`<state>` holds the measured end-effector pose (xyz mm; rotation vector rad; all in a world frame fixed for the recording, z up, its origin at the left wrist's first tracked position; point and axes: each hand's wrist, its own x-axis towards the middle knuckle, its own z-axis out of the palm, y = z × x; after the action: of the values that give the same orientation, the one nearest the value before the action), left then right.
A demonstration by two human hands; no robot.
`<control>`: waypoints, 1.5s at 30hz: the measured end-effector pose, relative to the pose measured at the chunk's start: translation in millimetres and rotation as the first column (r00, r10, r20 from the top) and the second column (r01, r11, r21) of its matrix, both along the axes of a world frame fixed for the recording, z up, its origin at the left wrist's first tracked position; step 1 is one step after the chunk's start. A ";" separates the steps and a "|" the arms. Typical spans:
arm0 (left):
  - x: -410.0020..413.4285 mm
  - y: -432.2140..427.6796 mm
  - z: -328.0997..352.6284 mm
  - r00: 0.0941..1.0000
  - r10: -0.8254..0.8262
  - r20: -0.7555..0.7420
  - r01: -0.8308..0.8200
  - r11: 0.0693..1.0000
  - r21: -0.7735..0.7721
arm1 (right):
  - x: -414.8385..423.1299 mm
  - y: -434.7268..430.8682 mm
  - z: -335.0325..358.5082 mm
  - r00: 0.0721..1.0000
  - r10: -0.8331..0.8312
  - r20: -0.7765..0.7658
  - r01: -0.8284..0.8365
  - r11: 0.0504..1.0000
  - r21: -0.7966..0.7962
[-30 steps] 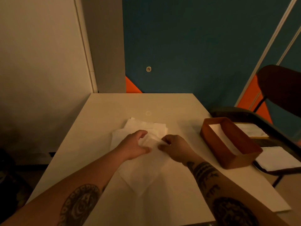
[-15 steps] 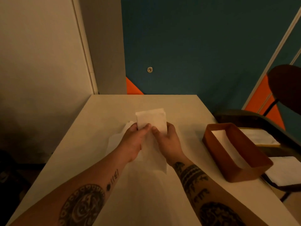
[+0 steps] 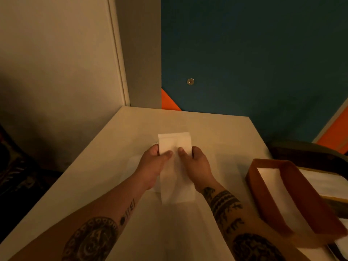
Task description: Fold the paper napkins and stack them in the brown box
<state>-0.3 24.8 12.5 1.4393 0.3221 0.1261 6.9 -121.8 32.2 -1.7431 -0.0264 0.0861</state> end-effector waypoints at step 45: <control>-1.9 97.7 -31.2 0.945 0.292 -0.146 -0.229 0.913 0.338 | 37.8 48.0 -41.5 0.947 0.314 0.069 -0.065 0.397 -0.915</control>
<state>-2.2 122.4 -18.7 1.7276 0.6817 0.2667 44.8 -73.9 -9.3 -2.8754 -0.4430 0.0660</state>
